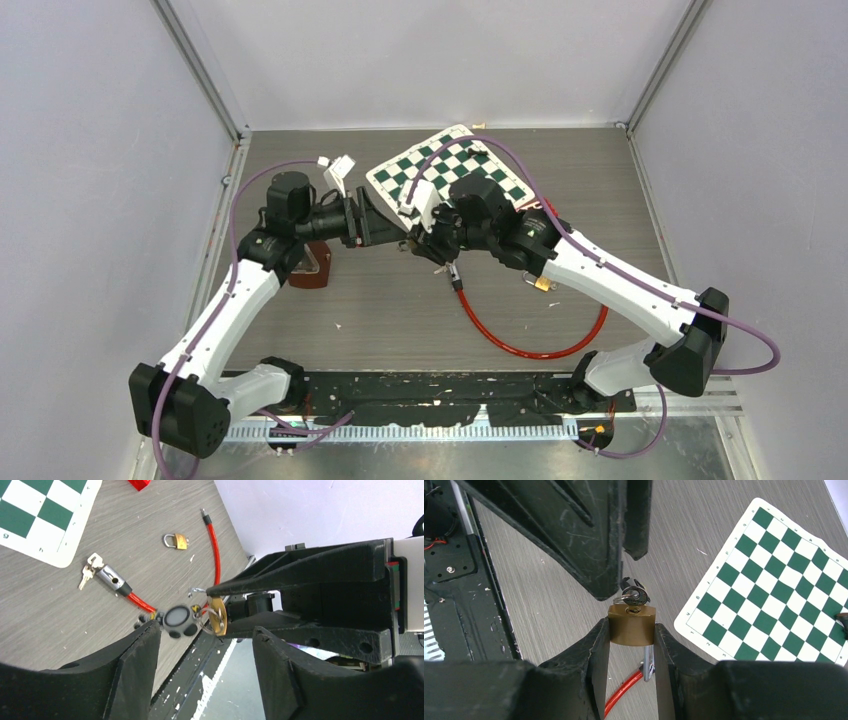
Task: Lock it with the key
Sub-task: Lock the lock.
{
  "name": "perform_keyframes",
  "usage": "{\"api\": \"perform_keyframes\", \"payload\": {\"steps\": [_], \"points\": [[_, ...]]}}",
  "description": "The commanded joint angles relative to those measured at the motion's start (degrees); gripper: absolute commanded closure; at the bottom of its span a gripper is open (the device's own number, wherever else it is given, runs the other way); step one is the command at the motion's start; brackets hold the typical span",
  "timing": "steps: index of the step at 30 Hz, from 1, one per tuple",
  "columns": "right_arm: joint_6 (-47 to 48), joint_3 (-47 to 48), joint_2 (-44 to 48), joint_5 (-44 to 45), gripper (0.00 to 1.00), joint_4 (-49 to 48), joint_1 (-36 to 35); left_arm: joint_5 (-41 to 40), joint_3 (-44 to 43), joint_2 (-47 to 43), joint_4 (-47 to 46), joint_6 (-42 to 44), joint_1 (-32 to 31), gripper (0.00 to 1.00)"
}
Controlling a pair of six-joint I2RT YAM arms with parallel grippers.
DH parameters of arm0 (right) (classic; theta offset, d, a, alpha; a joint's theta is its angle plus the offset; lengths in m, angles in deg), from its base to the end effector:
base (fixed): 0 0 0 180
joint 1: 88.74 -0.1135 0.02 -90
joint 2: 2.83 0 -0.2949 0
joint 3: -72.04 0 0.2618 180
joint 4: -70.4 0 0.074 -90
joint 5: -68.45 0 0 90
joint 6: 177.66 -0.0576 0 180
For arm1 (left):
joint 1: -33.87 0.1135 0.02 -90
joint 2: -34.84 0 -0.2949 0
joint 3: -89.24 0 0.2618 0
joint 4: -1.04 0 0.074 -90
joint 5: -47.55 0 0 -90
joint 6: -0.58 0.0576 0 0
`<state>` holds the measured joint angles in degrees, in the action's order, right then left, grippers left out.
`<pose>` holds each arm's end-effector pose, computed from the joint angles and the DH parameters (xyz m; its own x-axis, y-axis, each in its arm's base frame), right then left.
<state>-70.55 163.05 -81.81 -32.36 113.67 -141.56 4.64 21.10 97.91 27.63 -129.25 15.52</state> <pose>0.1916 0.2705 0.3898 -0.0408 -0.5320 -0.8458 -0.9328 0.3236 -0.1586 0.2264 -0.1195 0.3580 -0.8189 -0.1878 -0.5423 0.4382 0.4055 -0.8022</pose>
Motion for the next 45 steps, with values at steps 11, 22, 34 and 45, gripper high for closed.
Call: {"api": "perform_keyframes", "payload": {"steps": [11, 22, 34, 45], "points": [[2.6, 0.39, 2.96, -2.7, 0.95, -5.27, -2.3, 10.72, 0.12, 3.56, -5.17, 5.86, -1.01, 0.27], [4.28, -0.14, 1.75, 0.24, 0.95, -5.97, -2.95, 14.55, 0.78, 4.04, -3.63, 5.5, -1.51, 0.49], [2.92, 0.17, -1.76, 6.8, 0.95, -5.57, -2.99, 15.18, -2.06, 7.53, 6.03, 6.78, -1.51, 0.84], [-2.37, -5.7, -2.15, 14.79, 0.67, -12.84, -3.01, 5.54, -6.59, 11.27, 14.06, 8.45, -0.8, 1.0]]}}
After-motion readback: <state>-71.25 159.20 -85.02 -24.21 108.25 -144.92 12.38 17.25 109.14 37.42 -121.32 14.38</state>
